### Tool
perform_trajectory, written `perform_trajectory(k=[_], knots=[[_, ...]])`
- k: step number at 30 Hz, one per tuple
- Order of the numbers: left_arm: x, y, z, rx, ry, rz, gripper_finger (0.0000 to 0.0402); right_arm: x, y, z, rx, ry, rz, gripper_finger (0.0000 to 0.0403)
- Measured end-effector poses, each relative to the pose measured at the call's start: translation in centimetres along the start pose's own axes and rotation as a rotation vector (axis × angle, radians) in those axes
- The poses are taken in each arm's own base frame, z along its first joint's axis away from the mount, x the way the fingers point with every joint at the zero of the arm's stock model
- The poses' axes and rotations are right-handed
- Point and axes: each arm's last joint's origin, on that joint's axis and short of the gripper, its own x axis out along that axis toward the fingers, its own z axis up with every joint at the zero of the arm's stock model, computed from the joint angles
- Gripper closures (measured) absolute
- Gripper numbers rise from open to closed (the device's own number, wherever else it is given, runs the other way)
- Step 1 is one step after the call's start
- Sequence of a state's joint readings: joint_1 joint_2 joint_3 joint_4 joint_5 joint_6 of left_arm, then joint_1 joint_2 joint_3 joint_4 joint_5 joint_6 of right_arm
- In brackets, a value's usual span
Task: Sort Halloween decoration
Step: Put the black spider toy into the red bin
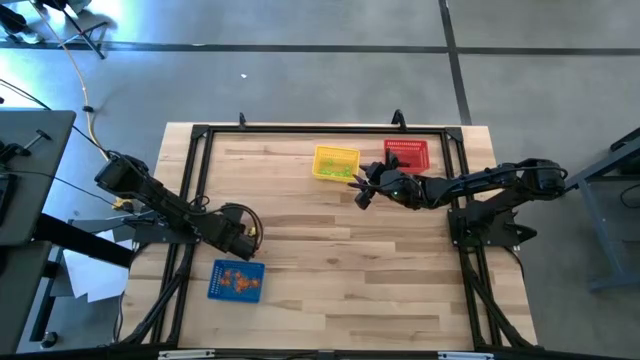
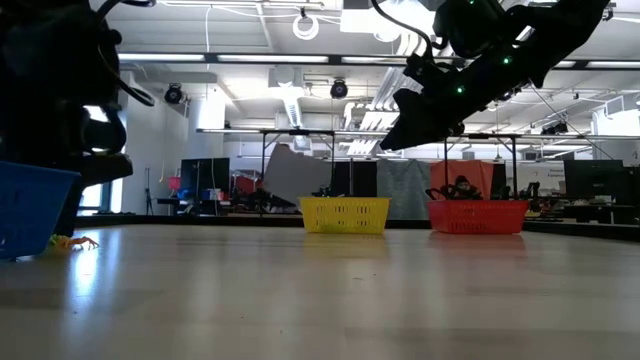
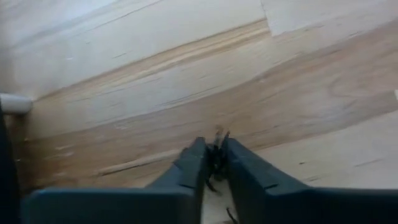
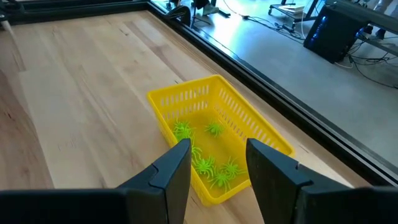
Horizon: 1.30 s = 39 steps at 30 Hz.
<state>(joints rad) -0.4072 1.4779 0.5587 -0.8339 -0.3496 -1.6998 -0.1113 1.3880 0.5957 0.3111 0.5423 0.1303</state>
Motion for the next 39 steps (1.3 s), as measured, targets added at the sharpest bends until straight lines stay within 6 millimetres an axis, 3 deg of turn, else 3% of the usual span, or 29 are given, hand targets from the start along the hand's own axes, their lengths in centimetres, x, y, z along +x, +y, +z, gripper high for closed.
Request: perform_trajectory(k=[4,13,24,30,39], knots=[[0.0,-0.1,0.0,-0.002,0.0,-0.005,0.0392,0.0,0.0,0.0,0.0,0.0,0.0,0.0254],[-1.8,-1.2,0.6,0.034,-0.014,-0.051,0.0398,0.0,0.0,0.0,0.0,0.0,0.0,0.0254],[-4.5,-2.6,1.9,0.083,-0.187,-0.116,0.0401,0.0,0.0,0.0,0.0,0.001,0.0,0.0254],[-7.0,-4.5,3.3,0.152,-0.378,-0.206,0.0401,0.0,0.0,0.0,0.0,0.001,0.0,0.0254],[-9.6,-8.7,7.1,0.261,-0.648,-0.414,0.0401,0.0,0.0,0.0,0.0,0.001,0.0,0.0254]])
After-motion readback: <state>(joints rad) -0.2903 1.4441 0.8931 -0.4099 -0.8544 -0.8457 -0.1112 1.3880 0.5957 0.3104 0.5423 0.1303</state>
